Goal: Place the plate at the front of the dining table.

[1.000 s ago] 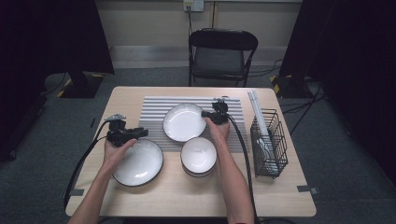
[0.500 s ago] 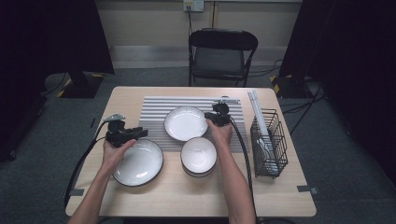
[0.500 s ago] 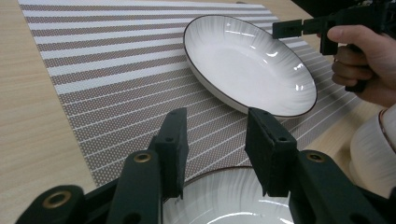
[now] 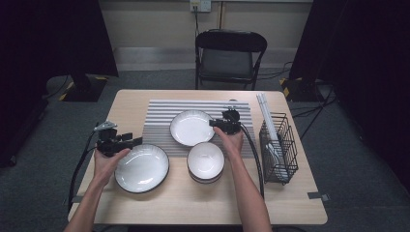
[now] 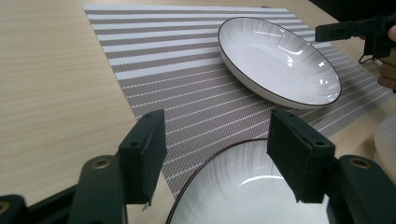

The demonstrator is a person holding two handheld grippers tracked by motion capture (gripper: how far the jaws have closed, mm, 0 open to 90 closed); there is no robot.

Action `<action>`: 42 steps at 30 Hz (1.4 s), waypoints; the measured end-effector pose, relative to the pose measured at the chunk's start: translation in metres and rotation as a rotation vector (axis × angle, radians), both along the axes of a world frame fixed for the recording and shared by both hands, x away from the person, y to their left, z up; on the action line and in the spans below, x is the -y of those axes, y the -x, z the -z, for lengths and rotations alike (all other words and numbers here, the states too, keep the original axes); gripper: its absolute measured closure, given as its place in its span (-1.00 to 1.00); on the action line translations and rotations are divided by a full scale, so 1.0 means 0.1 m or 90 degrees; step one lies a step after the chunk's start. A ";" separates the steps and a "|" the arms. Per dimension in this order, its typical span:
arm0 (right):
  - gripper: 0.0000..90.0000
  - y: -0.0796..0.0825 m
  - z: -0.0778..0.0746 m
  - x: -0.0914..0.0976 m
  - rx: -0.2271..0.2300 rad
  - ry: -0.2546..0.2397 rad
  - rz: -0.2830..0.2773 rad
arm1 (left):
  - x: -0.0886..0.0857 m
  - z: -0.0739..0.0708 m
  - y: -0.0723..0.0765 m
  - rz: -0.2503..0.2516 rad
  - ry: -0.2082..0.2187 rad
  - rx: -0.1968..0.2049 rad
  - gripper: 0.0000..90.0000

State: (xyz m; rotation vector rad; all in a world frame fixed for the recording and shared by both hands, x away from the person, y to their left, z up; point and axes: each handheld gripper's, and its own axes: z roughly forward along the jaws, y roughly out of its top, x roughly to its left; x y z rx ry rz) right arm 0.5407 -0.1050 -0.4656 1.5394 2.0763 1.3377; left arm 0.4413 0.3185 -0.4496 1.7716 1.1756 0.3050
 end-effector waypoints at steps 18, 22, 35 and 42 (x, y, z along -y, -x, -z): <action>0.09 0.28 -0.08 0.00 0.011 -0.022 -0.031 | -0.39 0.04 0.18 -0.042 -0.026 0.007 -0.43; 0.01 0.35 -0.13 -0.03 0.011 -0.012 -0.054 | -0.51 0.06 0.21 -0.053 -0.023 0.015 -0.53; -0.08 0.57 -0.29 0.13 0.030 -0.018 -0.057 | -0.67 0.20 0.24 -0.103 -0.095 0.007 -0.58; -0.13 0.73 -0.40 0.17 0.058 -0.012 -0.060 | -0.71 0.32 0.22 -0.125 -0.131 -0.009 -0.57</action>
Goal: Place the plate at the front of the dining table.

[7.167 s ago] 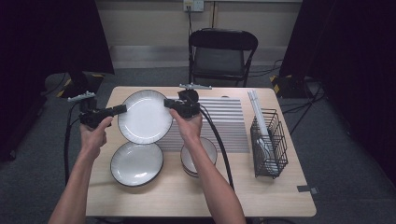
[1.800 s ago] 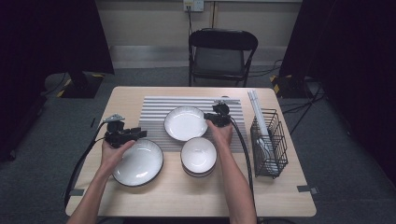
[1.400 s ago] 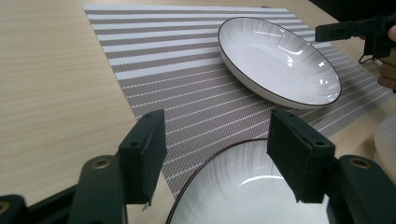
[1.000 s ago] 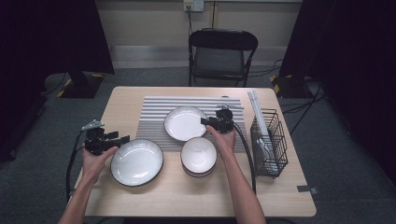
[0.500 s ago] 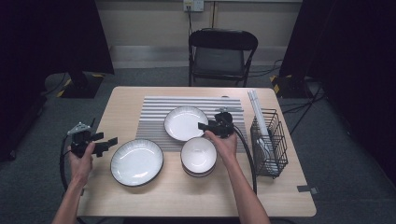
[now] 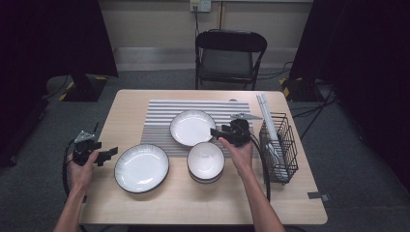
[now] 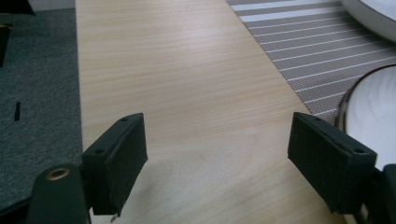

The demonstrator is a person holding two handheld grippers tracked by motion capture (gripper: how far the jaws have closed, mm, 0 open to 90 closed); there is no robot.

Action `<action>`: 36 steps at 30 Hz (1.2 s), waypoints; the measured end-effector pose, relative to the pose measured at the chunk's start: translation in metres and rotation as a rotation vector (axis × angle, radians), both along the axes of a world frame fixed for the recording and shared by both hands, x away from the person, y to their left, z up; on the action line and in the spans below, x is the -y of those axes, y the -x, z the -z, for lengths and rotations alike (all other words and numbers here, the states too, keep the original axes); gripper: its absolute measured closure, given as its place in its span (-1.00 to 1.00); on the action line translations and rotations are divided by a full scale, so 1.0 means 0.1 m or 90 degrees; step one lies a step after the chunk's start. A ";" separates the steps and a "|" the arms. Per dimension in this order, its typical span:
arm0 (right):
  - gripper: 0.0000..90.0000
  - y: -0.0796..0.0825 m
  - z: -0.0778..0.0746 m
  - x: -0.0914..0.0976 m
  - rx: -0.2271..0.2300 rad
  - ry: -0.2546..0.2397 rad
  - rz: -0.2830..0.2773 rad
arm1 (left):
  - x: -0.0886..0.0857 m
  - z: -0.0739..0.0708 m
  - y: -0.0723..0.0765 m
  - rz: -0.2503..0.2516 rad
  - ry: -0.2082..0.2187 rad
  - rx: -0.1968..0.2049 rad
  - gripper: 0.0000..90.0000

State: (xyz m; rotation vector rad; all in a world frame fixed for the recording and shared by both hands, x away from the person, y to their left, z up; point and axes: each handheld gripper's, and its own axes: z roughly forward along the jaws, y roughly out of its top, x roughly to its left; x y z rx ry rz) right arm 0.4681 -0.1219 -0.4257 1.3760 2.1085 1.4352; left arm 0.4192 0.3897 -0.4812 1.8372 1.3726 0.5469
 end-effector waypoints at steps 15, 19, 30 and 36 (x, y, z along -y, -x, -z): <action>-0.13 0.19 -0.07 0.05 0.003 -0.035 -0.030 | 0.06 0.21 -0.04 -0.006 -0.071 -0.017 -0.51; -0.11 0.23 -0.14 0.05 0.011 -0.021 -0.037 | 0.06 0.21 -0.05 -0.002 -0.071 -0.016 -0.54; -0.15 0.42 -0.24 0.13 0.032 -0.006 -0.065 | 0.07 0.21 -0.05 -0.003 -0.070 -0.017 -0.55; -0.13 0.51 -0.27 0.14 0.039 0.007 -0.082 | 0.07 0.21 -0.06 -0.003 -0.072 -0.017 -0.57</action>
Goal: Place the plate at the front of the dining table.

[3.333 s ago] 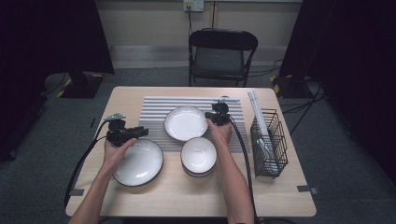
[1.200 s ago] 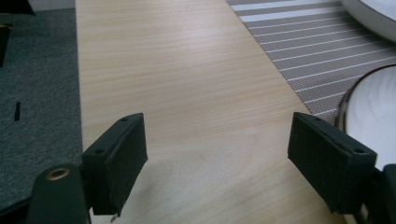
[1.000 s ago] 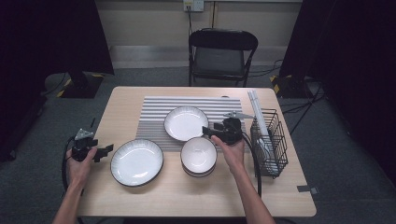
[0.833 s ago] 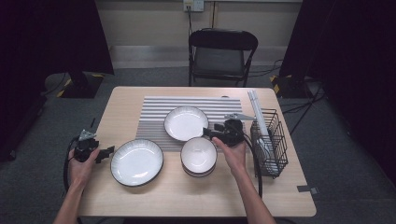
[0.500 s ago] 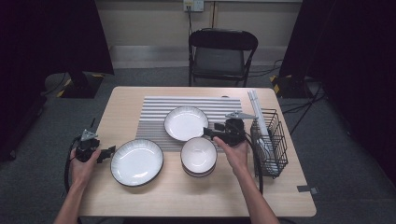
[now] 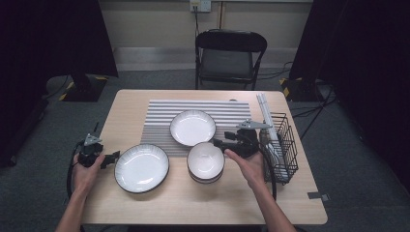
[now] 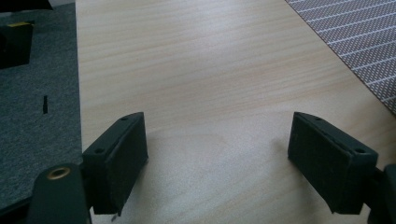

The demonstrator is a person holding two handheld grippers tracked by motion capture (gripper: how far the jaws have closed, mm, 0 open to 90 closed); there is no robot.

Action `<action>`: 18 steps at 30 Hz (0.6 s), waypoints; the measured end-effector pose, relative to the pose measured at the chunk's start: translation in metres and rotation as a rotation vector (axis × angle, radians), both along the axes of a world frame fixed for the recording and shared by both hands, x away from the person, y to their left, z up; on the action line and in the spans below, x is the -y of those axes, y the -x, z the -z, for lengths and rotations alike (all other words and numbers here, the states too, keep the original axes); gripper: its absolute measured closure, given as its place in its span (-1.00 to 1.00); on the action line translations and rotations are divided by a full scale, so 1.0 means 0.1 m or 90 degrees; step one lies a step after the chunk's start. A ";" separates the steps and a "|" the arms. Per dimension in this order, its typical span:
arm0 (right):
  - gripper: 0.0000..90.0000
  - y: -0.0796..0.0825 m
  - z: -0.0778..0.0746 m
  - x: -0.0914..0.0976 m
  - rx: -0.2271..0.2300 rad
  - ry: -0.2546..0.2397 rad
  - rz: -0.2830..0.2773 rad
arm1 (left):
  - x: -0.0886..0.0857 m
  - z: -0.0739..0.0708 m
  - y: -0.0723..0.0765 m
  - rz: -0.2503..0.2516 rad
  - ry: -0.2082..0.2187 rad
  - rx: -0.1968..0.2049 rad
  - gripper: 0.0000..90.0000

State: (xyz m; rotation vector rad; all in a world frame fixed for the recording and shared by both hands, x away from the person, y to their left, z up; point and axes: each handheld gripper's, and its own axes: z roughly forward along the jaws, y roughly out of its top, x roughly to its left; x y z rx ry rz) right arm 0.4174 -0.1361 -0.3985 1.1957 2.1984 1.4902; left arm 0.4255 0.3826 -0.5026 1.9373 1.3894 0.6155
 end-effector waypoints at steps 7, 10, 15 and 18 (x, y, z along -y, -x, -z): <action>0.00 0.08 -0.01 -0.05 0.012 -0.004 -0.041 | 0.00 0.00 0.00 0.001 0.001 -0.001 -0.58; 0.11 0.11 0.01 -0.09 0.015 0.005 -0.051 | 0.00 0.00 0.00 0.001 0.001 -0.001 -0.58; 0.24 0.08 0.06 -0.18 0.011 0.023 -0.070 | 0.00 0.00 0.00 0.001 0.001 -0.001 -0.58; 0.28 0.07 0.10 -0.24 0.013 0.053 -0.077 | 0.00 0.00 0.00 0.001 0.002 -0.001 -0.58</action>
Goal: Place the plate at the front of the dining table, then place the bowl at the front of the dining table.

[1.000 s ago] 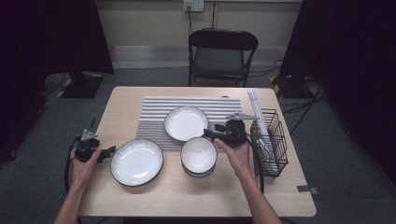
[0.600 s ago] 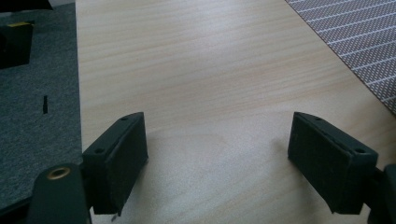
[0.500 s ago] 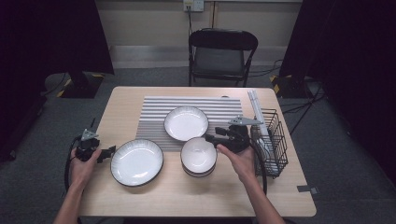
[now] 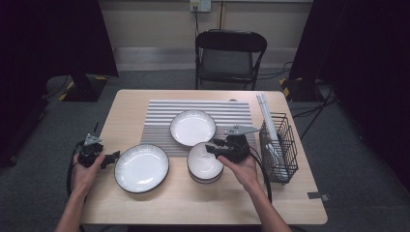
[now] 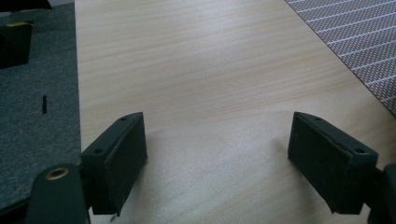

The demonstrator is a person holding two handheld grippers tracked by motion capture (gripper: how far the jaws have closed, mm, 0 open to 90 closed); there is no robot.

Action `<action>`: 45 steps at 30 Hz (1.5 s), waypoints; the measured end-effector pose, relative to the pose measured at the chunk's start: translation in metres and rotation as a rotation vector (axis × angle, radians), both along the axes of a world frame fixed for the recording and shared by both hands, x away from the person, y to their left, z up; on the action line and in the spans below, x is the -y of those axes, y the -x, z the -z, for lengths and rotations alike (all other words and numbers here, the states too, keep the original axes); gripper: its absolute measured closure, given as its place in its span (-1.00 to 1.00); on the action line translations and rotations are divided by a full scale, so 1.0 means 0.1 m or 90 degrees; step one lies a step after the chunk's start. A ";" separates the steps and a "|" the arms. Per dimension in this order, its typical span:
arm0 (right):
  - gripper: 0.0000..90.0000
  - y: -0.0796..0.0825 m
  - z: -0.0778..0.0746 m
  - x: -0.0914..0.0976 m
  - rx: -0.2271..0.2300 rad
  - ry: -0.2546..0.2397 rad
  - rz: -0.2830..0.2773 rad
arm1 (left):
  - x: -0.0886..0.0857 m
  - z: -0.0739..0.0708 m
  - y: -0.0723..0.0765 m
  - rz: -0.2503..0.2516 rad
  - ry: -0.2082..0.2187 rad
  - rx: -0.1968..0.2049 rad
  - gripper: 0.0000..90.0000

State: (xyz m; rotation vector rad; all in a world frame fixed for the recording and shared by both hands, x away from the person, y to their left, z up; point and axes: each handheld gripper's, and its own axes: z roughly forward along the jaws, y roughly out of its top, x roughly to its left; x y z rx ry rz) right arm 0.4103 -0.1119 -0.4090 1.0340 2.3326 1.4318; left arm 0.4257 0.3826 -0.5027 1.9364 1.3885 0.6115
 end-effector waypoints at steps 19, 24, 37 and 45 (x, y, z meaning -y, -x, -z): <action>0.54 -0.08 0.06 -0.06 -0.010 0.033 -0.017 | -0.01 0.00 -0.01 0.010 -0.002 0.000 -0.60; 0.59 -0.09 0.04 -0.05 -0.023 0.042 -0.019 | -0.02 0.00 -0.01 0.011 -0.002 0.000 -0.60; 0.68 -0.09 0.09 -0.01 -0.039 0.070 -0.013 | -0.02 0.00 -0.02 0.012 -0.001 0.000 -0.60; 0.72 -0.07 0.09 0.01 -0.030 0.073 -0.013 | -0.02 0.00 -0.02 0.014 -0.002 0.000 -0.61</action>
